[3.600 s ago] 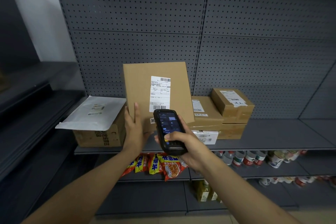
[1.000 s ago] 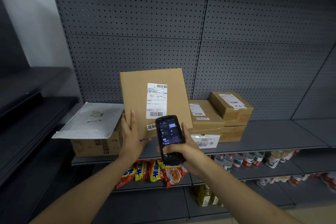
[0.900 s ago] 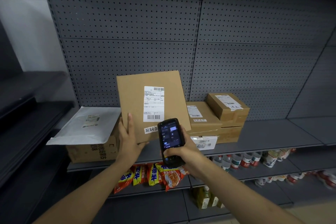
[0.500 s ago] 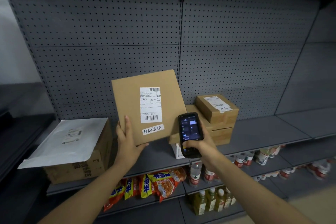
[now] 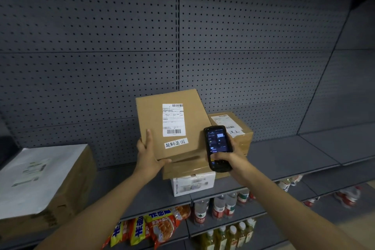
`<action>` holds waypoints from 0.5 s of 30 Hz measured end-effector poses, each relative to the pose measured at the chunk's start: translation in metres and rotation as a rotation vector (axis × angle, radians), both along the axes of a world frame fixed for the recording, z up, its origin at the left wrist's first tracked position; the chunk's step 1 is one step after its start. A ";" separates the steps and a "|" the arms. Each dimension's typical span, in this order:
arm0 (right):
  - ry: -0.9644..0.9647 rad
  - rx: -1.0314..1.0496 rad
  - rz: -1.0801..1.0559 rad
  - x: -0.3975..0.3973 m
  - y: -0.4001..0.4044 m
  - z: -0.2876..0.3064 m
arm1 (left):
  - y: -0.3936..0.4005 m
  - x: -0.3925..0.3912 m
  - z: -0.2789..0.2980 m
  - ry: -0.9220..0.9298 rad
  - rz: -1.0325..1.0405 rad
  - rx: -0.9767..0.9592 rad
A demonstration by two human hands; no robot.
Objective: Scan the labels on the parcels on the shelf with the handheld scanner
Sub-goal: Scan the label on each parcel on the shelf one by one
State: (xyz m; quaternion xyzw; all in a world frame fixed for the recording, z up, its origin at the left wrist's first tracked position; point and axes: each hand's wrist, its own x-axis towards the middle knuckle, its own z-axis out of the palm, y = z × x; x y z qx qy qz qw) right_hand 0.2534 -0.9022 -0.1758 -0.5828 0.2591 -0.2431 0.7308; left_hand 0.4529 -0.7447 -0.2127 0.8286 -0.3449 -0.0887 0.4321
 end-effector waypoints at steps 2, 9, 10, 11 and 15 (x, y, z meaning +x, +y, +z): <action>0.007 0.018 -0.006 0.003 -0.012 -0.001 | -0.013 0.004 0.001 0.053 -0.030 0.015; 0.029 0.053 -0.080 0.024 -0.043 -0.012 | -0.050 0.022 0.006 0.173 -0.087 0.113; 0.034 0.059 -0.088 0.027 -0.046 -0.012 | -0.055 0.025 0.007 0.193 -0.085 0.125; 0.039 0.061 -0.091 0.031 -0.049 -0.012 | -0.060 0.029 0.006 0.214 -0.080 0.134; 0.084 0.024 -0.093 0.041 -0.061 -0.012 | -0.078 0.042 0.002 0.279 -0.080 0.160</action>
